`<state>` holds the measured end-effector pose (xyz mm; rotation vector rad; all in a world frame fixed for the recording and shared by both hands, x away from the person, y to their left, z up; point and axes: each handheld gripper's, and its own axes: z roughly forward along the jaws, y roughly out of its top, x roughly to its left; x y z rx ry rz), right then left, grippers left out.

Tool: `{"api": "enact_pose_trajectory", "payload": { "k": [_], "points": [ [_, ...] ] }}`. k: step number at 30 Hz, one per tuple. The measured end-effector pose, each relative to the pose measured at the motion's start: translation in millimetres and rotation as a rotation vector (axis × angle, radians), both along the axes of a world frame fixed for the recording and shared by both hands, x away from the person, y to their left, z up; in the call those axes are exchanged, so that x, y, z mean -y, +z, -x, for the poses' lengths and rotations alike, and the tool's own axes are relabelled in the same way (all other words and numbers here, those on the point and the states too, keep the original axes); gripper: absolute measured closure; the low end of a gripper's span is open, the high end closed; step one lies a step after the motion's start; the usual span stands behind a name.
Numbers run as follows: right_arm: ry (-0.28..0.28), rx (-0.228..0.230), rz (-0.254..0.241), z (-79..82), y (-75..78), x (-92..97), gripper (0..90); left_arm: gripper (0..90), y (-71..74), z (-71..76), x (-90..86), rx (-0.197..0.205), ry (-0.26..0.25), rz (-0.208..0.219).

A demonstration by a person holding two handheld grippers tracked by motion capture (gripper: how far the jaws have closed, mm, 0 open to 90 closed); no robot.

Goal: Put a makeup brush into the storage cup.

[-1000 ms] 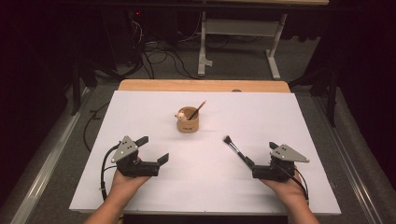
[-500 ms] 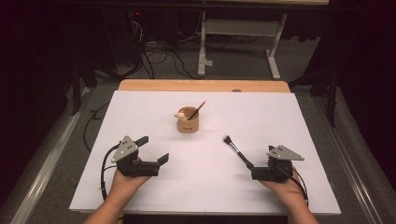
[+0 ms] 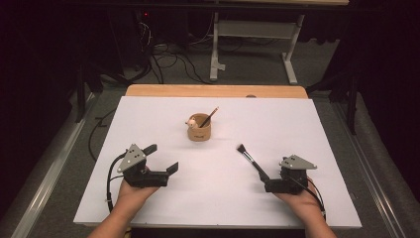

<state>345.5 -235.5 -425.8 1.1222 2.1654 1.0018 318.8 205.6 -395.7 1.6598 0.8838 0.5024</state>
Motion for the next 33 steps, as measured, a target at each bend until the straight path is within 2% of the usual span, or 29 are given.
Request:
{"api": "enact_pose_trajectory", "payload": {
  "k": [3, 7, 12, 28, 33],
  "points": [
    [0.006, -0.025, 0.005, 0.2, 0.1, -2.7, 1.0, 0.6, 0.1, 0.2, -0.3, 0.000, -0.004, 0.002],
    [0.016, -0.067, 0.044, -1.4, -0.2, -5.3, 1.2, 0.7, 0.7, 1.2, -1.3, 0.006, -0.005, 0.002],
    [0.034, -0.095, 0.107, -2.9, 3.8, -4.9, 2.6, 0.6, 1.2, 2.4, -0.9, 0.008, -0.008, 0.004],
    [0.100, -0.250, 0.175, -6.8, 20.7, -12.8, 10.1, 0.7, 1.4, 2.3, -3.8, -0.006, 0.000, 0.039],
    [0.120, -0.300, 0.220, -11.6, 24.6, -15.0, 14.9, 0.7, 1.1, 2.0, -3.8, -0.005, 0.001, 0.032]
  ]
}}
